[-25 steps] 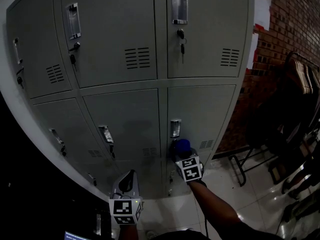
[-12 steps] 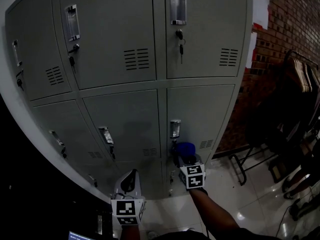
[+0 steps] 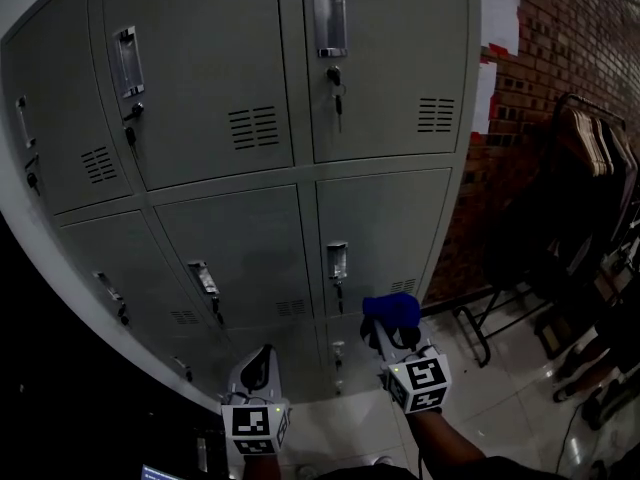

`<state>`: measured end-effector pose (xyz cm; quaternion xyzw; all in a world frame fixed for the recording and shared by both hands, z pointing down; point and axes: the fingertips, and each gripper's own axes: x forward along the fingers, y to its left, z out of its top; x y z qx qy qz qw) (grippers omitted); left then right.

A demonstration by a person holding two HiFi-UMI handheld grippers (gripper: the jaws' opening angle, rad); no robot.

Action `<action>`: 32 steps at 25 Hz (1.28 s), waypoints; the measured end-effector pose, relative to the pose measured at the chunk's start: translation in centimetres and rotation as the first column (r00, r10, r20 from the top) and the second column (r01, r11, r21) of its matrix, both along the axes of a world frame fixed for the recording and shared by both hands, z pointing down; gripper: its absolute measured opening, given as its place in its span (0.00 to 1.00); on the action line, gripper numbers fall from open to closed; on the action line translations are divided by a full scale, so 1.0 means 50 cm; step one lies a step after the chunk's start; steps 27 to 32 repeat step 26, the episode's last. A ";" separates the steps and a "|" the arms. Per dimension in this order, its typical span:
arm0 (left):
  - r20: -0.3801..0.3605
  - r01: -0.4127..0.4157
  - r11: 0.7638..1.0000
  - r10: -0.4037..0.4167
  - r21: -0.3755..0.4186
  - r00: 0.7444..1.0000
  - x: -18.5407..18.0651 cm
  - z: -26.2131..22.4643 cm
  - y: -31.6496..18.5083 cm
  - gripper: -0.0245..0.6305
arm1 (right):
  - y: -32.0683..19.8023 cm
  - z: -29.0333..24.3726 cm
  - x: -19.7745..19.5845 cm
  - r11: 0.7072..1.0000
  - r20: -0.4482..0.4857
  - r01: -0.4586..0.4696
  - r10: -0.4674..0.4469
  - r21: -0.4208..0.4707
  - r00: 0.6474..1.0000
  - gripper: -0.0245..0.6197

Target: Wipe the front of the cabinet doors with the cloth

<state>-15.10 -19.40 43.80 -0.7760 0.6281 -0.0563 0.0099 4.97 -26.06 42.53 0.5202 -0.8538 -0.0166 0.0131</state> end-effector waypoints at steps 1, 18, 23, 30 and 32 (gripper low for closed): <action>0.000 -0.003 1.000 0.003 -0.001 1.000 0.002 0.000 0.002 0.06 | 0.009 -0.007 0.000 1.000 -0.002 0.003 -0.003 0.011 1.000 0.20; -0.005 -0.015 1.000 0.015 0.004 1.000 0.006 -0.009 0.016 0.06 | 0.053 -0.007 -0.046 0.998 -0.061 0.053 -0.051 0.030 0.997 0.20; -0.006 -0.019 1.000 0.019 0.010 1.000 0.011 -0.013 0.016 0.06 | 0.056 -0.011 -0.053 0.997 -0.079 0.063 -0.060 0.044 0.995 0.20; -0.005 -0.018 1.000 0.018 0.014 1.000 0.012 -0.014 0.015 0.06 | 0.055 -0.011 -0.056 0.996 -0.085 0.071 -0.067 0.048 0.994 0.20; -0.005 -0.018 1.000 0.018 0.014 1.000 0.012 -0.014 0.015 0.06 | 0.055 -0.011 -0.056 0.996 -0.085 0.071 -0.067 0.048 0.994 0.20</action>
